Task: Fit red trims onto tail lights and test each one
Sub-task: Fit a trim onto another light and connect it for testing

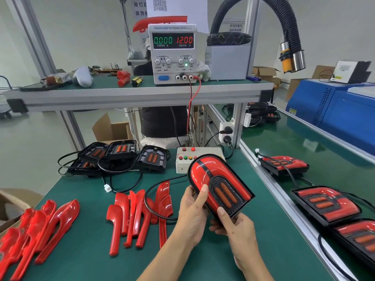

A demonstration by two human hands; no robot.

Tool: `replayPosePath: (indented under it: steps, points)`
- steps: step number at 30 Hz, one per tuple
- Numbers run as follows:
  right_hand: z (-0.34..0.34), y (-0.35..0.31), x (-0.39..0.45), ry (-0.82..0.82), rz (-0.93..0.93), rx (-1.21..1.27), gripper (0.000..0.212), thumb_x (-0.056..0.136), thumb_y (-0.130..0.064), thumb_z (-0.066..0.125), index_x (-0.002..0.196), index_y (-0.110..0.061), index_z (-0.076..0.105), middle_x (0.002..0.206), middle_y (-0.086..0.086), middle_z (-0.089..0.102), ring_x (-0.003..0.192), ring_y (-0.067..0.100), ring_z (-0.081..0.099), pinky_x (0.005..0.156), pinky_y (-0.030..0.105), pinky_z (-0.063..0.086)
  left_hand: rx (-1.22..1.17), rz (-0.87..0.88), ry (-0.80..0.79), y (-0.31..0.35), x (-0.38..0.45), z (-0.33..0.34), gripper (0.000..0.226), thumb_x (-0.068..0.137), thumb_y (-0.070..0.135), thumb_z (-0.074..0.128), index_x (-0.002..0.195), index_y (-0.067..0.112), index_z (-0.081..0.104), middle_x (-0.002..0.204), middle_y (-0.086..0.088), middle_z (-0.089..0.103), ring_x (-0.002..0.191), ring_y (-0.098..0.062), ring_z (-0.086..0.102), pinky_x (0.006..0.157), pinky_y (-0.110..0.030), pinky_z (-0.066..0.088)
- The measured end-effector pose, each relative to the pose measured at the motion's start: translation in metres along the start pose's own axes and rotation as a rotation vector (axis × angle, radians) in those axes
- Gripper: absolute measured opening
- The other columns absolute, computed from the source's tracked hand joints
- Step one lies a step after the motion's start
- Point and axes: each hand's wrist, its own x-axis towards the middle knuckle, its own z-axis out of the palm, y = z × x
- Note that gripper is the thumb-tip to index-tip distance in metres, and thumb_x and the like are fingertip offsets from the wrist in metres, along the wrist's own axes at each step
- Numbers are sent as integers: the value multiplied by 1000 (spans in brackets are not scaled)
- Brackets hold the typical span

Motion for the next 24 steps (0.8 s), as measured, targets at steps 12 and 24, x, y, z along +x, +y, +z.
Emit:
replayPosePath:
  steps: [12,24]
  points:
    - [3,3,-1,-43,13,9,47,76,-39,84,103,-4,69,84,15,78,69,32,75,59,25,58,-33,-220,82,34,25,-5,57,87,59,65,124,17,69,114,-8,76,103,-25,74,82,-46,59]
    - [4,5,-3,-84,-6,-63,50,74,-47,80,104,-7,73,87,10,79,73,30,76,63,26,59,-87,-225,119,33,32,-10,61,87,57,63,127,12,67,115,-10,76,105,-27,73,82,-43,57]
